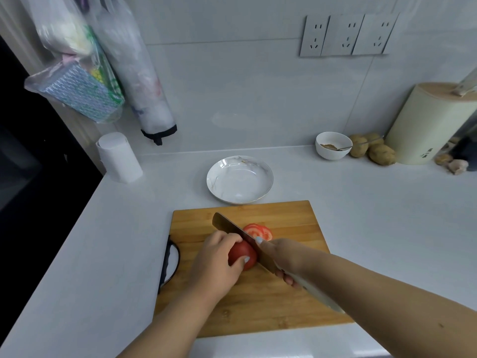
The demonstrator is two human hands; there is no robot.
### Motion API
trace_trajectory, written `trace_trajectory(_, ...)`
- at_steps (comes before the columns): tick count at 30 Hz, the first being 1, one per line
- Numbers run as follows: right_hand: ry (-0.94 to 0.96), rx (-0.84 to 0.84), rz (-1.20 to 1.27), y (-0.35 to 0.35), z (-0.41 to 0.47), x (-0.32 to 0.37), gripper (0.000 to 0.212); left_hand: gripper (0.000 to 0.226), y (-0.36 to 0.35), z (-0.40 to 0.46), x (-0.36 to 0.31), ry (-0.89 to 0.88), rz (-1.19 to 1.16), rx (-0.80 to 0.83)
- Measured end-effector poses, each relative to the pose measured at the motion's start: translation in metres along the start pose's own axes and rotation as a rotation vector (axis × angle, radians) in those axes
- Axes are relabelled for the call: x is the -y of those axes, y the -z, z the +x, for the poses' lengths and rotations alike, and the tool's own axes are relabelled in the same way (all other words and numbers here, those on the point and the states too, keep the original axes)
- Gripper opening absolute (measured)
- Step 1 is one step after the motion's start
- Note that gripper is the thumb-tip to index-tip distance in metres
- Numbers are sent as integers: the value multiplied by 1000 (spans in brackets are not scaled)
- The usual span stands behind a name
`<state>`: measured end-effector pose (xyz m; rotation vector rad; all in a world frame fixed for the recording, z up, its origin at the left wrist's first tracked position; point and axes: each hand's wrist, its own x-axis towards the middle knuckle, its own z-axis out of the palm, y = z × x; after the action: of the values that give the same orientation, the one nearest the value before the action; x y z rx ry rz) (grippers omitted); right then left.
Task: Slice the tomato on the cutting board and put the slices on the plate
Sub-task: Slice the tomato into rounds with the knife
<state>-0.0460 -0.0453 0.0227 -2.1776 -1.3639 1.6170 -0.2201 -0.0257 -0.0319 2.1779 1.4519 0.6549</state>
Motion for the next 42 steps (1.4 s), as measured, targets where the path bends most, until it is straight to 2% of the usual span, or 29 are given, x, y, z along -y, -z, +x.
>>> trace_trajectory(4, -43, 1, -14, -1, 0, 6, 78, 39, -1, -3, -7, -38, 77, -13)
trace_trajectory(10, 44, -48, 75, 3, -3, -5, 56, 30, -3, -3, -3, 24, -37, -41)
trace_trajectory(14, 120, -106, 91, 15, -15, -4, 70, 20, -1, -1, -1, 7, -81, -50)
trace_trajectory(23, 115, -89, 40, 28, -41, -1, 62, 20, 0, 4, 0, 19, -44, -22)
trace_trajectory(33, 31, -95, -85, 33, -51, -6, 70, 19, 1, 6, 0, 10, -29, -14)
trace_trajectory(42, 59, -92, -72, 25, -35, 9, 70, 21, 0, 6, 1, -2, -49, -26)
